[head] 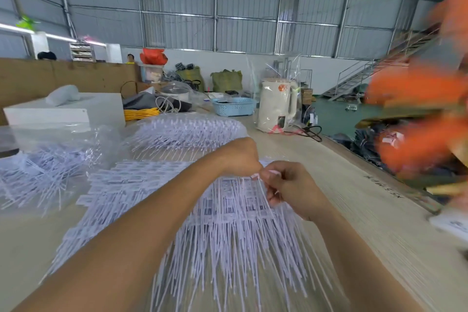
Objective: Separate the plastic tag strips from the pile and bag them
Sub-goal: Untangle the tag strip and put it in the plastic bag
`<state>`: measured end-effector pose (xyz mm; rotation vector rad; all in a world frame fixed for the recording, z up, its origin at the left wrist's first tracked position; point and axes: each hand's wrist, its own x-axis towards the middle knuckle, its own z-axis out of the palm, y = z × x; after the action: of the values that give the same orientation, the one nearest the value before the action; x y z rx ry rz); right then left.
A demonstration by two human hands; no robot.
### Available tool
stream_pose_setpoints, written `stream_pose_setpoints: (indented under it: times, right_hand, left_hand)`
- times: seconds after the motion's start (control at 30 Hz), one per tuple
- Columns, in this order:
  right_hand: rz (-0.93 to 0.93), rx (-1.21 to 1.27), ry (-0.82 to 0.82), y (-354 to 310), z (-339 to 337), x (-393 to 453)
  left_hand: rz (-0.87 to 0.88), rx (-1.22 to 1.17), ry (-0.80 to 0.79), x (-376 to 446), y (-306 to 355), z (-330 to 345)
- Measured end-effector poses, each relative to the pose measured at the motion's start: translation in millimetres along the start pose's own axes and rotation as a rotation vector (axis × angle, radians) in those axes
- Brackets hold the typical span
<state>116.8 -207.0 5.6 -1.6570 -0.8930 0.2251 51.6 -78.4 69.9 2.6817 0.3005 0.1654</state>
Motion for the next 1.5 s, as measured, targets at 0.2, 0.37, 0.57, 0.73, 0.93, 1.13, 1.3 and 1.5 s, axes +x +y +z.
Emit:
stream_pose_setpoints:
  times: [0.2,0.37,0.57,0.73,0.93,1.13,1.3,1.5]
  right_hand:
    - [-0.143,-0.157,0.074,2.3,-1.8,-1.2]
    - [0.096,0.162,0.296,6.5,-29.7,2.5]
    - [0.236,0.599,-0.031,-18.1,-16.5,0.6]
    - [0.115,0.289,-0.117,-13.3,2.1,-4.1]
    - [0.036,0.211,0.049,-8.9,5.4,1.2]
    - [0.216,0.208,-0.037,-7.1,8.5,0.2]
    - [0.206,0.145,-0.095,-11.0,14.4,-5.6]
    - [-0.063,-0.176,0.07,-10.1,18.7,-2.7]
  left_hand:
    - [0.002,-0.356,-0.017,-2.9,-14.8,5.9]
    - [0.064,-0.503,-0.089,-14.5,-24.1,7.7]
    - [0.099,-0.427,-0.055,-19.5,-22.3,8.5]
    - [0.134,-0.326,-0.106,-23.1,-27.5,16.2]
    - [0.079,-0.316,-0.123,-23.3,-42.5,13.9]
    - [0.101,-0.389,-0.112,-25.8,-45.6,18.2]
    - [0.07,-0.317,-0.031,-23.4,-46.3,20.0]
    - [-0.04,-0.421,-0.034,-19.2,-43.7,14.4]
